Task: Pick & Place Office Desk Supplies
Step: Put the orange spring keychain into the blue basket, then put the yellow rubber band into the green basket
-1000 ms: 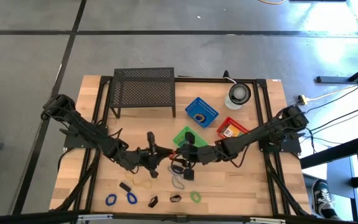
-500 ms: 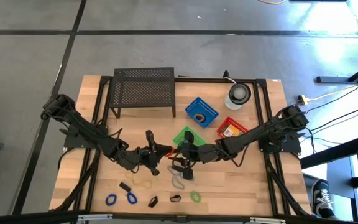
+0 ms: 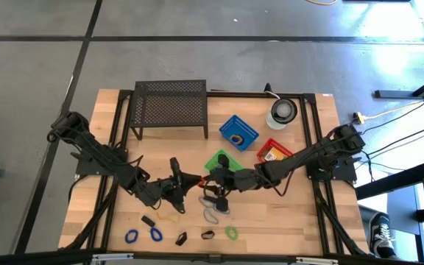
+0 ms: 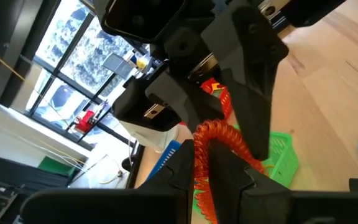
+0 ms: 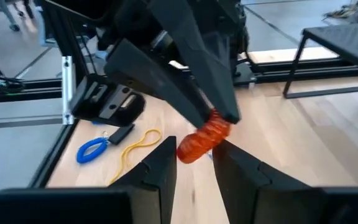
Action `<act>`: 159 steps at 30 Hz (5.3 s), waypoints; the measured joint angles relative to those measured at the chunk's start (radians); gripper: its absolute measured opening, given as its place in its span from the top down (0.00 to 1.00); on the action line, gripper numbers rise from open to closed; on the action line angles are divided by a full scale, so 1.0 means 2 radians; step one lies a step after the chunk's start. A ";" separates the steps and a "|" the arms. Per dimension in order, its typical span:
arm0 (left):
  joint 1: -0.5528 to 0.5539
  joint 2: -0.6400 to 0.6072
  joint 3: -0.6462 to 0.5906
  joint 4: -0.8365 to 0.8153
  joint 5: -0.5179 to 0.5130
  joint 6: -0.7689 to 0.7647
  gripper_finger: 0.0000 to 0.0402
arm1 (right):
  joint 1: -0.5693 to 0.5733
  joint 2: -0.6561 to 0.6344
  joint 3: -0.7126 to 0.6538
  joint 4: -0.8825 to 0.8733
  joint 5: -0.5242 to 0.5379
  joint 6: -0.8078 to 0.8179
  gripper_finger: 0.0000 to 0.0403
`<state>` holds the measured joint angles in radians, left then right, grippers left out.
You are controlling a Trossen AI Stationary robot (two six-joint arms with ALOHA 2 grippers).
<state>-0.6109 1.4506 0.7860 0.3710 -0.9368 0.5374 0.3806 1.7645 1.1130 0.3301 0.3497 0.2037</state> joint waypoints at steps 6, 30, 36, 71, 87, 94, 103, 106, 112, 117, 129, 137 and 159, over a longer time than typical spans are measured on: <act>0.001 0.000 0.000 0.002 -0.002 0.000 0.93 | -0.005 0.000 0.000 0.000 -0.012 0.025 0.75; 0.001 0.000 0.000 0.037 -0.049 -0.094 0.71 | -0.043 -0.056 0.000 -0.129 0.005 0.045 0.97; 0.001 0.000 0.000 0.020 -0.129 -0.113 0.60 | -0.080 -0.089 0.000 -0.231 0.010 0.064 0.97; 0.002 0.000 0.000 -0.004 -0.177 -0.132 0.57 | -0.215 0.007 0.000 -0.455 0.090 0.196 0.83; 0.002 0.000 0.000 -0.004 -0.147 -0.180 0.57 | -0.214 -0.031 0.000 -0.493 0.033 0.196 0.55; 0.021 0.000 0.000 -0.004 0.010 -0.239 0.57 | -0.188 -0.107 0.000 -0.513 -0.024 0.246 0.59; 0.048 0.000 0.000 -0.163 0.231 -0.452 0.57 | -0.058 -0.130 0.000 -0.499 0.127 0.283 0.63; 0.045 0.000 0.000 -0.226 0.312 -0.546 0.57 | -0.018 -0.116 0.000 -0.499 0.190 0.314 0.63; 0.008 0.000 0.000 -0.330 0.449 -0.691 0.57 | 0.021 -0.091 0.000 -0.486 0.251 0.324 0.63; -0.051 0.000 0.000 -0.381 0.458 -0.688 0.57 | 0.019 -0.091 0.000 -0.485 0.257 0.311 0.64; -0.113 0.049 0.000 -0.386 0.400 -0.627 0.61 | 0.019 -0.091 0.000 -0.485 0.266 0.309 0.64; -0.110 0.105 0.003 -0.389 0.397 -0.525 0.65 | 0.019 -0.091 0.000 -0.483 0.266 0.309 0.64; -0.098 0.063 -0.002 -0.361 0.200 -0.491 0.99 | 0.019 -0.091 0.000 -0.482 0.266 0.309 0.64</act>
<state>-0.8063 1.5769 0.7819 -0.3503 -0.5371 -0.4452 0.4179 1.5826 1.1126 -0.6346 0.8825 0.8219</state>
